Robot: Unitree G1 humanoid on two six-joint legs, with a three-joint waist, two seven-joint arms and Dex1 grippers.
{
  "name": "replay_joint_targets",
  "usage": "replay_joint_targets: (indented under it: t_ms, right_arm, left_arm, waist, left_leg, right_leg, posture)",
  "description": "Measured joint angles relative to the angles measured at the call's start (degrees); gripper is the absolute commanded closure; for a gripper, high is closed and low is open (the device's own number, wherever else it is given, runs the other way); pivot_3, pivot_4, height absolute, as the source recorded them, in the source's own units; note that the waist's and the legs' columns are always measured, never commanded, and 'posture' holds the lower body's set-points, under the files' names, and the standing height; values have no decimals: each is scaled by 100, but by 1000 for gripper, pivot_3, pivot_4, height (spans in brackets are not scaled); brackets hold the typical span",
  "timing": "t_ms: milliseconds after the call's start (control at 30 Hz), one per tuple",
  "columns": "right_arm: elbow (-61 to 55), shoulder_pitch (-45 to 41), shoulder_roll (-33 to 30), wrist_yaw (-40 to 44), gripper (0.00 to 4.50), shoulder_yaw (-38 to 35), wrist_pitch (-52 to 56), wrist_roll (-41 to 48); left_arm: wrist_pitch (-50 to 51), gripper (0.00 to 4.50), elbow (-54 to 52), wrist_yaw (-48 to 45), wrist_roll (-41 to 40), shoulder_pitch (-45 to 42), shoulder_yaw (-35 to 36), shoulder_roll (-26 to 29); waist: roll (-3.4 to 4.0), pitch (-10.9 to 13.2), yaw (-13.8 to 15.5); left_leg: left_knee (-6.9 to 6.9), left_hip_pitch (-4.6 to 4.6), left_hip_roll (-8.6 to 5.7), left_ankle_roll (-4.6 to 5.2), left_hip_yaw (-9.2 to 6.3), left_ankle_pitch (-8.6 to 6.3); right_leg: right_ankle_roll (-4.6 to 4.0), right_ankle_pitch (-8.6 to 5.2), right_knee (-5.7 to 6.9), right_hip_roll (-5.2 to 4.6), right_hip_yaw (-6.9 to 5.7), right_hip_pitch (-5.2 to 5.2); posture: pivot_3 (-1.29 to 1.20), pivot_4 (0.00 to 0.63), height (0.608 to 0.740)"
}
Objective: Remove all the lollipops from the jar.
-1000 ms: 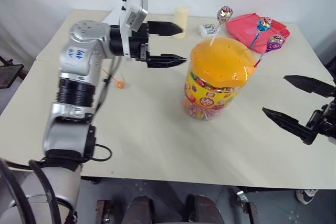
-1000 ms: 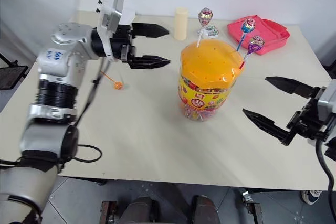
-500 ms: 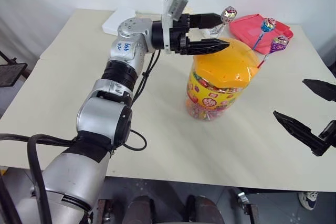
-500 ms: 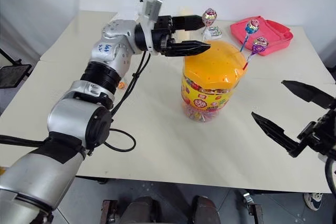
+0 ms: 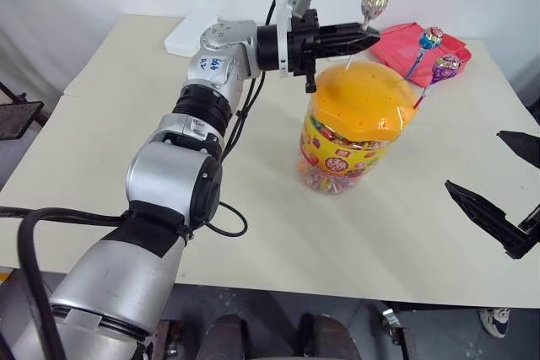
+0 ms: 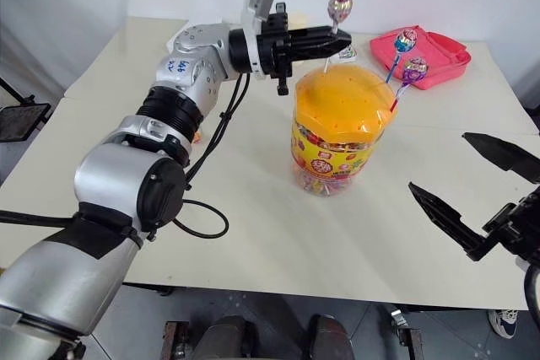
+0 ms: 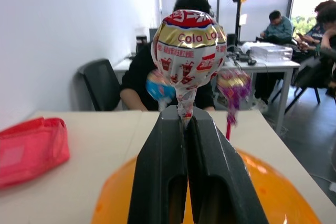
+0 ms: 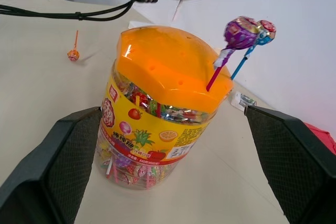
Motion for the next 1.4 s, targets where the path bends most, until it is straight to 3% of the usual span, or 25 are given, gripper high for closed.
replay_joint_targets:
  t_ms: [167,400,700,833,1033,1133,1233,1300,1400]
  right_arm:
    - [118,-142,-140,40,0,6,0,2]
    - [568,-550,-549,364,0,240,4,37]
    - [1434,-1364,-996,993,0,923,-3,10]
    - [1743,-1742,-1027,1129,0,1304,-8,-129]
    - [2072,-2278,-1027,1327,0,1880,-98,-299]
    - [2214,-2522,-1026,1419,0,2110,-136,-397]
    - [2351,-2643,-1025,1472,0,2229,-140,-456]
    - [2354,-2648,-1024,1494,0,2254,-140,-497]
    - [2563,-2882,-1024,1615,0,2345,-216,-591]
  left_arm:
    - [280,4477,2,223,-31,-314,247,109]
    - [1723,4477,-45,1371,655,-602,-235,1101]
    - [4112,4477,-357,2013,2059,546,-1487,2606]
    - [5343,4477,-1013,2158,2449,1209,-1861,3255]
    - [6402,4477,-1652,2380,2715,2407,-2193,3756]
    - [6727,4477,-2041,2471,2707,2613,-2182,3911]
    - [6968,3618,-2341,2482,2688,2808,-2184,4030]
    - [7072,3389,-2446,2486,2686,2845,-2189,4057]
    - [7614,2488,-3375,2284,2461,3132,-2219,4438]
  waist:
    - [0,0,-6]
    - [6,-1,-80]
    - [-4,13,-171]
    - [-4,13,-166]
    - [-3,13,-147]
    - [-3,13,-141]
    - [-3,13,-155]
    - [-3,13,-148]
    - [-4,14,-169]
  left_leg:
    - [0,0,0,0,0,0]
    - [-18,15,-1,-1,6,0]
    - [-24,10,0,-2,6,1]
    - [-23,12,1,-2,4,1]
    - [-10,7,1,-3,0,1]
    - [-4,6,1,-3,-4,1]
    - [-4,6,3,-3,-4,1]
    - [-4,6,2,-3,-4,1]
    - [-4,5,4,-3,-1,1]
  right_leg:
    - [0,0,0,0,0,0]
    - [0,0,2,1,9,1]
    - [0,0,2,2,8,-8]
    - [0,0,5,1,8,-7]
    - [0,0,9,-1,6,-5]
    - [0,0,11,-3,4,-3]
    - [0,0,13,-2,2,-4]
    - [0,0,13,-2,2,-4]
    - [0,0,13,0,5,-7]
  posture:
    - [0,150,740]
    - [0,150,740]
    - [0,150,740]
    - [0,150,740]
    - [0,150,740]
    - [0,150,740]
    - [0,150,740]
    - [0,150,740]
    - [0,150,740]
